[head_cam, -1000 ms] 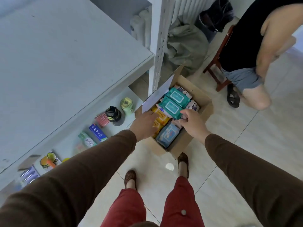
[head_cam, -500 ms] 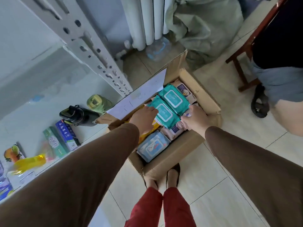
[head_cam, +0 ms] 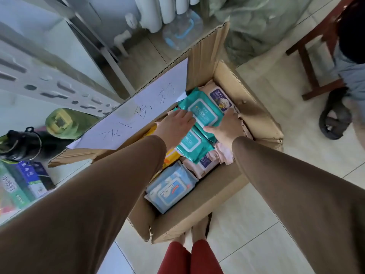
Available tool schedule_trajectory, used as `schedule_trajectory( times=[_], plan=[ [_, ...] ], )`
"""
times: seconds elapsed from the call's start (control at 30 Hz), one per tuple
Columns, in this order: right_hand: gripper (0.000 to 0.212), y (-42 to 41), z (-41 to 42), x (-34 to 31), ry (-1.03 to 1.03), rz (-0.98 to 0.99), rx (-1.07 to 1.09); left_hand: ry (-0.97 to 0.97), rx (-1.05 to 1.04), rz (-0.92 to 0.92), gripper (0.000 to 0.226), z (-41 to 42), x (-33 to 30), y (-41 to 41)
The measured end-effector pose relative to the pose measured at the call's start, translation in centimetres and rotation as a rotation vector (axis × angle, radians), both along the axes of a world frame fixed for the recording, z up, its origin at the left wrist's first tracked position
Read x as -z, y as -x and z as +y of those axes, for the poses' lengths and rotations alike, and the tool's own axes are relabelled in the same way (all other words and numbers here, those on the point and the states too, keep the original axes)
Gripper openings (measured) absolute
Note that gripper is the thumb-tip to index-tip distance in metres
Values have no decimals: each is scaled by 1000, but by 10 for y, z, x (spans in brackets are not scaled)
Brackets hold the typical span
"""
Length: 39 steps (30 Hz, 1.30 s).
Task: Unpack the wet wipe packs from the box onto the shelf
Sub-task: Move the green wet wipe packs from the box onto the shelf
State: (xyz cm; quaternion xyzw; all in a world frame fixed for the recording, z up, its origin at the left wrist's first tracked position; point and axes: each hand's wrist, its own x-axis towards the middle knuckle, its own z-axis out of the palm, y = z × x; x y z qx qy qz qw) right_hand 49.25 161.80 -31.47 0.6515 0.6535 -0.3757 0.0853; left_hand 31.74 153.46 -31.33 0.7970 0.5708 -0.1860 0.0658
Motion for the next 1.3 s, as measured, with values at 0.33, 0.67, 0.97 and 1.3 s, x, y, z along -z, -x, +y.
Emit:
schedule_trajectory(
  times=[0.33,0.67,0.97,1.3],
  plan=[
    [55,6,3,-4,202,247,109,35,-56,184,38,-17,-6,-14],
    [34,-19,-80,-92,61,335,-22,197,-581,-141,44,-128,-85,10],
    [35,26,-216,-247,-28,468,-170,138,-892,-300,46,-311,-243,83],
    [39,156,-411,-415,-104,690,-428,-191,-1162,-334,49,-578,-439,198]
  ],
)
